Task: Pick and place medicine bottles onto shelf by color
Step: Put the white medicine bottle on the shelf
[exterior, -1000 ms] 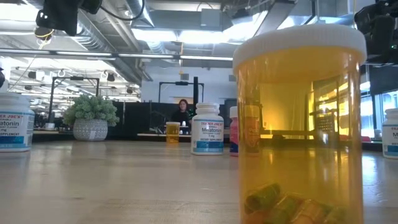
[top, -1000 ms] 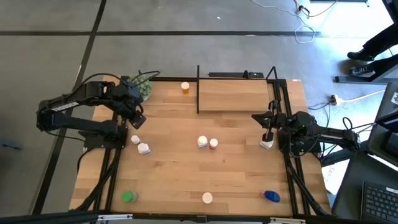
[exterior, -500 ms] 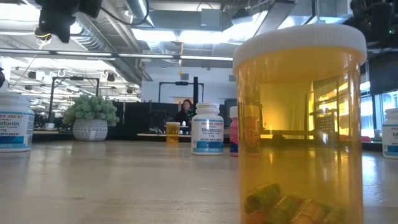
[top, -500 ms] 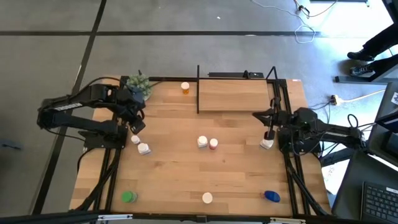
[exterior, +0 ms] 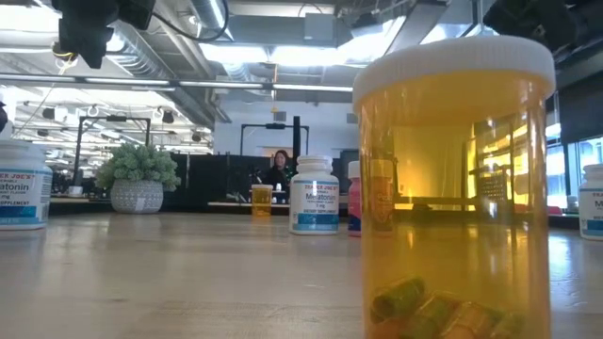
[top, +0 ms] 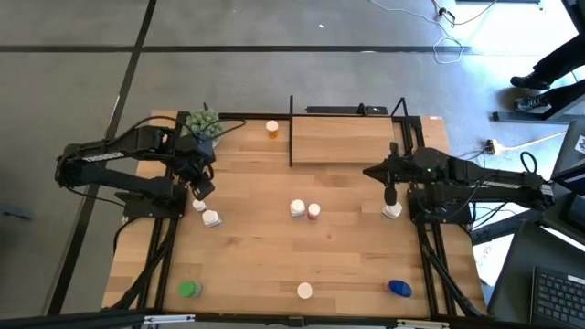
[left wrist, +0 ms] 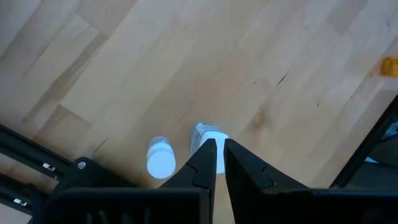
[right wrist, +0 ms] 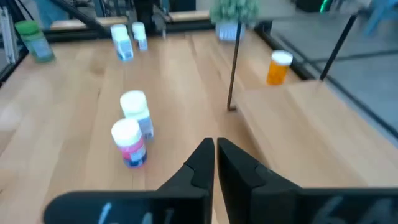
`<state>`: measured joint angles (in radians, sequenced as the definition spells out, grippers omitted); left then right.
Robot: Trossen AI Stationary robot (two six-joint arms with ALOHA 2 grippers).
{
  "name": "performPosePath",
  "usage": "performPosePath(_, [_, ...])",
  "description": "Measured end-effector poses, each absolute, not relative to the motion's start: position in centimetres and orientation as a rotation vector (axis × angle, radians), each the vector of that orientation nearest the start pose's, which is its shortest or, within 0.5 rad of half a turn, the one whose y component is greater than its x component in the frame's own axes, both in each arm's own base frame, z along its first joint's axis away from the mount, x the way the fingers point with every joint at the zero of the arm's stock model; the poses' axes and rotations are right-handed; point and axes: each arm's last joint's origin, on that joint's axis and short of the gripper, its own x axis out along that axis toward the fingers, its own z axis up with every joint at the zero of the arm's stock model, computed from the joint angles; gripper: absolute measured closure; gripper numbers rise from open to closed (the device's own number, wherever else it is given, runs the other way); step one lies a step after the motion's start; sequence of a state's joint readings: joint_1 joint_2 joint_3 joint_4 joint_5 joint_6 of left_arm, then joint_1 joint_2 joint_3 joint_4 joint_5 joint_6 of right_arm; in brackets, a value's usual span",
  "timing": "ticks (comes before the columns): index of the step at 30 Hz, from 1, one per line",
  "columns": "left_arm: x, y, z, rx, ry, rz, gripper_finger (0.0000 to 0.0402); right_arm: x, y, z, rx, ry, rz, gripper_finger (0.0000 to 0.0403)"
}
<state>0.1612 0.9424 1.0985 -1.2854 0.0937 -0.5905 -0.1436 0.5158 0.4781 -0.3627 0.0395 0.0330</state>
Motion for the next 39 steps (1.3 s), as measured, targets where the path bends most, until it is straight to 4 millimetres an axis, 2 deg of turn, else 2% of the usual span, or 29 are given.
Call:
performPosePath(6, [13.9, 2.0, 32.8, -0.669, 1.058, 0.386, 0.0376, 13.0, -2.0, 24.4, 0.121, 0.437, -0.202, 0.0379])
performPosePath(21, [13.9, 1.9, 32.8, -0.678, 1.059, 0.368, 0.0376, 13.0, -2.0, 24.5, 0.12, 0.427, -0.202, 0.0379])
performPosePath(24, [14.0, 1.6, 32.8, -0.672, 1.074, 0.31, 0.0376, 13.0, -2.0, 24.5, 0.12, 0.427, -0.203, 0.0379])
performPosePath(31, [14.2, 0.5, 32.9, -0.665, 1.051, 0.351, 0.0376, 13.0, -2.0, 24.5, 0.118, 0.428, -0.203, 0.0379])
performPosePath(39, [14.3, -0.5, 32.9, -0.79, 1.027, 0.423, 0.0376, 13.0, -2.0, 24.5, 0.118, 0.427, -0.203, 0.0379])
